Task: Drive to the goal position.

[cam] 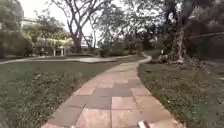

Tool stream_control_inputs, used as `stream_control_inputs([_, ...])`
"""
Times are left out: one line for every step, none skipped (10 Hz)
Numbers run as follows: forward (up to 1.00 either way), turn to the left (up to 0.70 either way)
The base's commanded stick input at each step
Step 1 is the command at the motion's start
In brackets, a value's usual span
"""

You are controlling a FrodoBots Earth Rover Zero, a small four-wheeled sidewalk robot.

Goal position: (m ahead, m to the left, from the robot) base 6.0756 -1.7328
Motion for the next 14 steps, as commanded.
stream_control_inputs([1.0, -0.07])
stream_control_inputs([1.0, -0.21])
stream_control_inputs([1.0, -0.33])
stream_control_inputs([1.0, -0.14])
stream_control_inputs([1.0, 0.0])
stream_control_inputs([1.0, 0.0])
stream_control_inputs([1.0, 0.0])
stream_control_inputs([1.0, -0.02])
stream_control_inputs([1.0, -0.18])
stream_control_inputs([1.0, -0.37])
stream_control_inputs([1.0, -0.23])
stream_control_inputs([1.0, 0.0])
stream_control_inputs([1.0, 0.0])
stream_control_inputs([1.0, 0.0])
